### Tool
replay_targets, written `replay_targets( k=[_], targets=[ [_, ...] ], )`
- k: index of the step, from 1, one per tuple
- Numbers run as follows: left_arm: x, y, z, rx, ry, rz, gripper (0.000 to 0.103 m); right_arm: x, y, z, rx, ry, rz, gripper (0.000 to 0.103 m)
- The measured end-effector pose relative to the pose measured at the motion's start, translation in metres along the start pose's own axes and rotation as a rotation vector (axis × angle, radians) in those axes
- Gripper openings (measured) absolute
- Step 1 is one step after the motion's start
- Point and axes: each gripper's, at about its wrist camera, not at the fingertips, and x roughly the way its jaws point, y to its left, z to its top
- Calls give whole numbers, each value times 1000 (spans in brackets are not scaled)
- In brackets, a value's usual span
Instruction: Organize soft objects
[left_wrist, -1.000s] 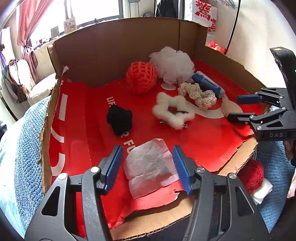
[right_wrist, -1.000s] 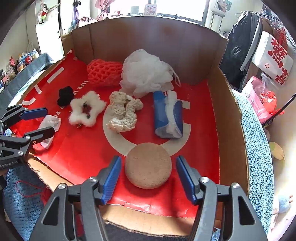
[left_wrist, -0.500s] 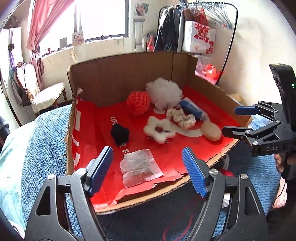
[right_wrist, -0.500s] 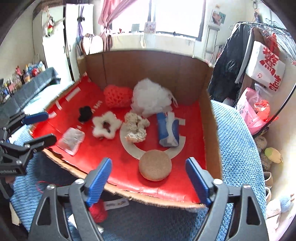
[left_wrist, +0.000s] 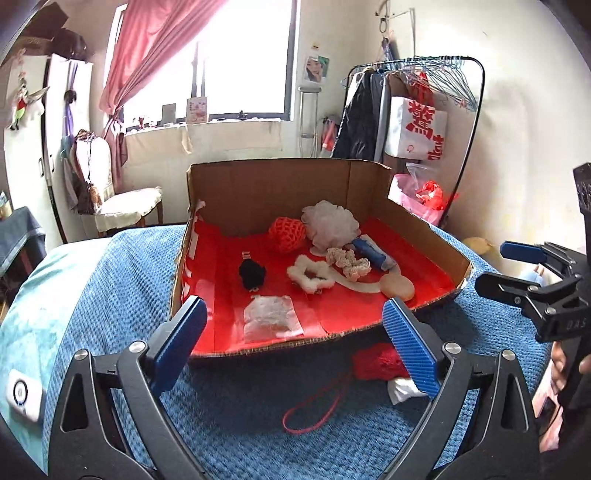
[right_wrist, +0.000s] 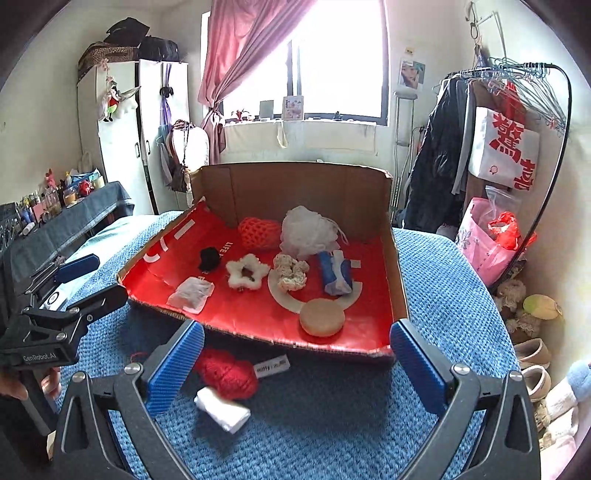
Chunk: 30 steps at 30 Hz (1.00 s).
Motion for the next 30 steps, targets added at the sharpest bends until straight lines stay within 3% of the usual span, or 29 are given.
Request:
replay_targets(
  k=[11,17,27,30],
  targets=[
    [-3,-11,-51,-32,68,-2,98,-4,3,-54,30,12,-37,103],
    [-2,-14,-64,-40,83,6,98,13,0,-72,42,66,-19,103],
    [-2,-3,-67,-30,115,25,98,47,8,-79,26,172,119,103],
    [0,0,-67,-28,122,34,98,56,20,-79,-8,202,162,96]
  ],
)
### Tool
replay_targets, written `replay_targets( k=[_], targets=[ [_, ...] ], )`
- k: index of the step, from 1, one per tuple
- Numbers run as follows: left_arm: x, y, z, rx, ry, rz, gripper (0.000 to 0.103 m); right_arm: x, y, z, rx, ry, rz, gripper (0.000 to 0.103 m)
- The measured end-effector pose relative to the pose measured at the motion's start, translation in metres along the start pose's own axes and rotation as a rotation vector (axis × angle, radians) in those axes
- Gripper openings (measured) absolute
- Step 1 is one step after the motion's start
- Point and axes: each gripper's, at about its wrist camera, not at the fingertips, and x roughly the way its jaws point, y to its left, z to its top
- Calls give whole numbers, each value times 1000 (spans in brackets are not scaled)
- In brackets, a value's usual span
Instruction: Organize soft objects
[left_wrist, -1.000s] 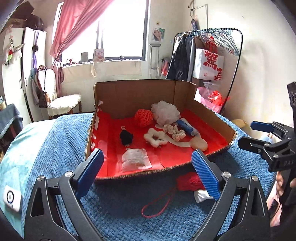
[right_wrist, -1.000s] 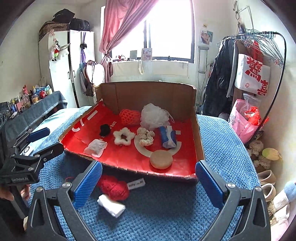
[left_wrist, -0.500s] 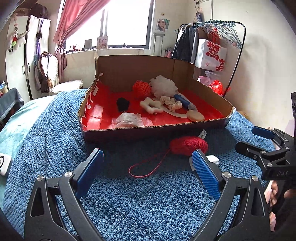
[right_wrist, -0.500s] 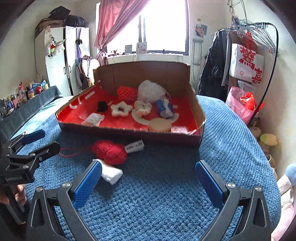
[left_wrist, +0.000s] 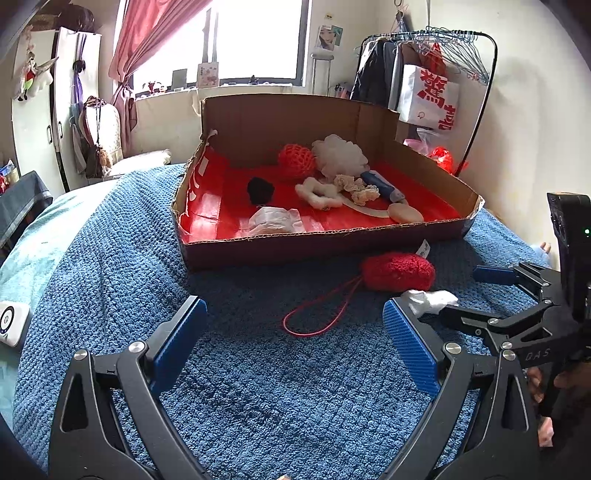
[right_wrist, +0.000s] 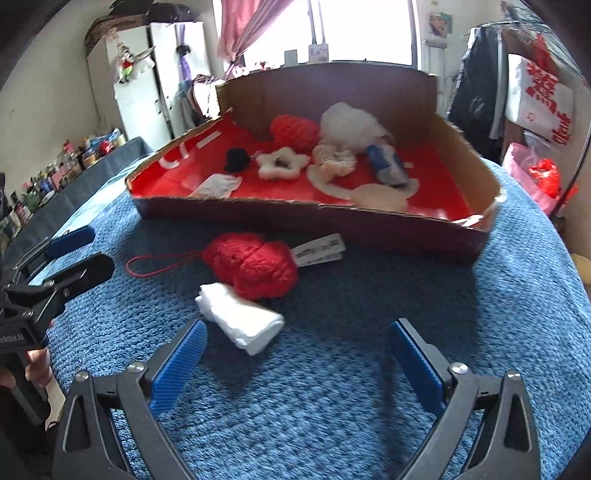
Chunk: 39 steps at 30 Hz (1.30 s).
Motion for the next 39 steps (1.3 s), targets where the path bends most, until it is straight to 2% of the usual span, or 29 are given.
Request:
replay_targets(
  k=[4,5,6,7,8,10,12,16,19,22,23,25,27,29,36,38,39],
  targets=[
    [2,1,0,3,8,-3,98,11,13,2,-46,36,15,70],
    [2,2,0,3,7,-4,98,12,16,1,-60,35,9,67],
    [2,2,0,5,8,-6,98,12,18,1,-69,28,8,56],
    [3,2,0,5,10,-7,98,11,19,1,-75,25,21,34],
    [3,2,0,5,11,-7,98,10,19,1,-75,22,31,25],
    [4,3,1,3,14,-11,98,4,16,0,-63,2,41,20],
    [5,3,2,1,17,-16,98,-5,11,-1,-36,-21,64,20],
    [8,-1,3,10,18,-28,98,-25,0,-2,-20,-67,1,20],
    [11,-7,4,22,23,-46,98,-29,-14,-4,-5,-69,-101,22],
    [19,-17,8,39,41,-70,98,-22,-32,-7,35,-26,-125,27],
    [22,-20,9,41,48,-75,98,-21,-35,-7,38,-21,-130,31],
    [30,-29,12,46,69,-88,98,-20,-38,-8,34,-20,-145,51],
    [37,-37,14,55,86,-94,98,-21,-40,-7,26,-28,-136,64],
    [44,-44,17,65,101,-101,98,-23,-44,-6,21,-35,-129,72],
    [70,-68,28,111,154,-119,98,-23,-57,-1,0,-26,-50,73],
    [78,-74,30,124,173,-122,97,-20,-58,-1,-12,-15,-40,70],
    [82,-77,31,128,183,-133,97,-18,-59,0,-13,-12,-31,66]
  ],
)
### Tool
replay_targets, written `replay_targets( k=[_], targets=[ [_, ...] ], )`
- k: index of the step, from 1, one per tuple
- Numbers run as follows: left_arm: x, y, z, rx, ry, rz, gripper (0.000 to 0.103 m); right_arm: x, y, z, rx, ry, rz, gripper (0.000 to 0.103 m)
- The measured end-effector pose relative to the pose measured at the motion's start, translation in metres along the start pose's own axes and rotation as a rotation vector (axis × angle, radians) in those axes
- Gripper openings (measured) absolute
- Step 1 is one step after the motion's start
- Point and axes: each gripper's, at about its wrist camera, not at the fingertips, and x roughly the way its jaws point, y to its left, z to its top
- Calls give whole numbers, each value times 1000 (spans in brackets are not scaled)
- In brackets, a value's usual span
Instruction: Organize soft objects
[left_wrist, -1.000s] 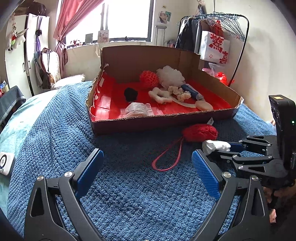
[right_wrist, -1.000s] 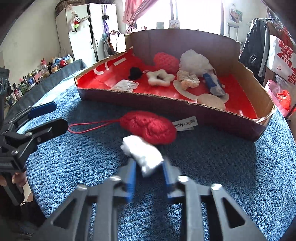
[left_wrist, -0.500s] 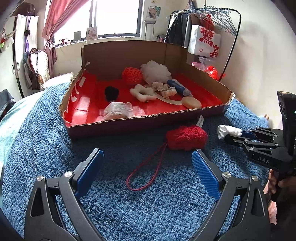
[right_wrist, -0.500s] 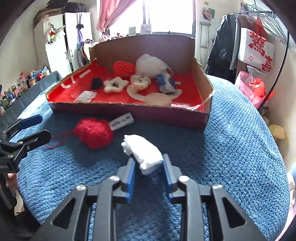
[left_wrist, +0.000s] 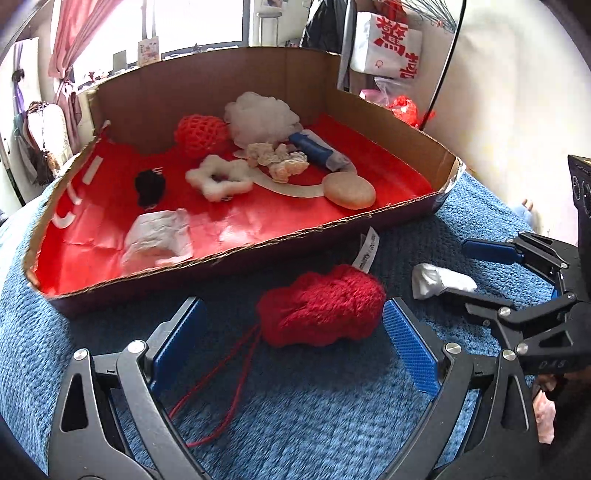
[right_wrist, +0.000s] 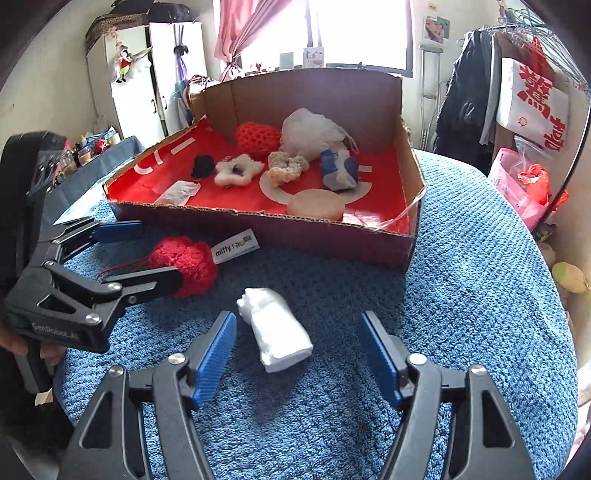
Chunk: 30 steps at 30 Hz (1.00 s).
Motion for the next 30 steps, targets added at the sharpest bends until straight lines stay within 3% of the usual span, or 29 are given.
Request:
replay_targets(
  k=[2,3,4,9,14,22,30],
  targets=[
    [10,-4,3,8,24,-15,85,4,-2,0,8,11,32,52],
    [15,-5,4,16,34,-29,67,6,-2,0,9,18,50,40],
    [19,-6,4,20,50,-66,65,8,-1,0,4,25,65,24],
    [11,0,2,-3,27,-113,63,-3,4,2,2,-30,116,22],
    [-19,11,-2,-17,-22,-141,63,-22,7,17,15,-110,104,22],
    [-40,29,18,-22,-78,-144,63,-15,15,39,14,-120,72,22],
    [-17,43,57,8,-39,-176,63,4,12,80,-13,-97,46,22]
  ],
)
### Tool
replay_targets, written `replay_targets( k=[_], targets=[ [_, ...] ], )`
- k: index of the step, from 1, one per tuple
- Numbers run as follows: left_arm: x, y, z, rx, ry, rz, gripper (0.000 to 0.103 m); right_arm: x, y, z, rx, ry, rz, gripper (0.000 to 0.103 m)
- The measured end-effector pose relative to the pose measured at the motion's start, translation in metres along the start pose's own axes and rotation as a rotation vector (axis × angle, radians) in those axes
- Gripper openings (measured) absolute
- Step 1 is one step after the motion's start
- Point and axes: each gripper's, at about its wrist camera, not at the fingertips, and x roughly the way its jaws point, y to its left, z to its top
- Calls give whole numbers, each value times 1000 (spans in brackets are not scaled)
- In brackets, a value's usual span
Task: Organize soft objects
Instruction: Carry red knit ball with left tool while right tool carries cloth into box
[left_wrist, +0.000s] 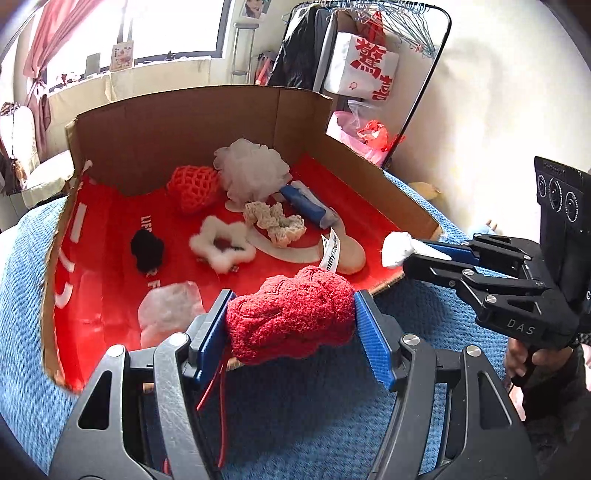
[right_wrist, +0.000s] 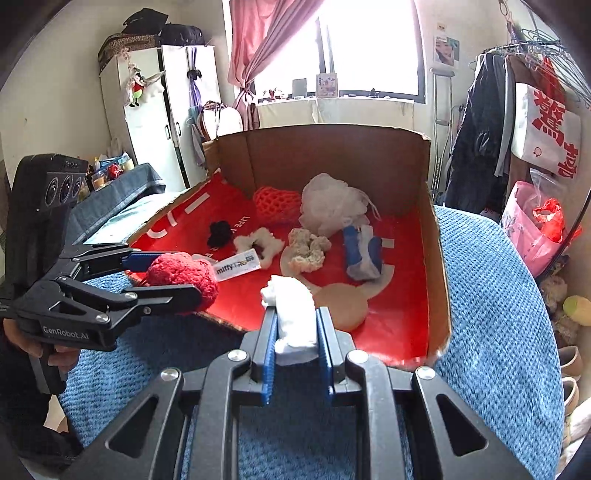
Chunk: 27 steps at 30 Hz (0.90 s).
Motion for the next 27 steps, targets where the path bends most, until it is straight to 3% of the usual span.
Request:
replay_targets(
  k=[15,27],
  targets=[
    [65,22,25,76,163,-9,63,70,-3,19,-77,172,61,23],
    [84,30,24,68,206,-15,65,90,5,21,-168,279,97,23]
  ],
)
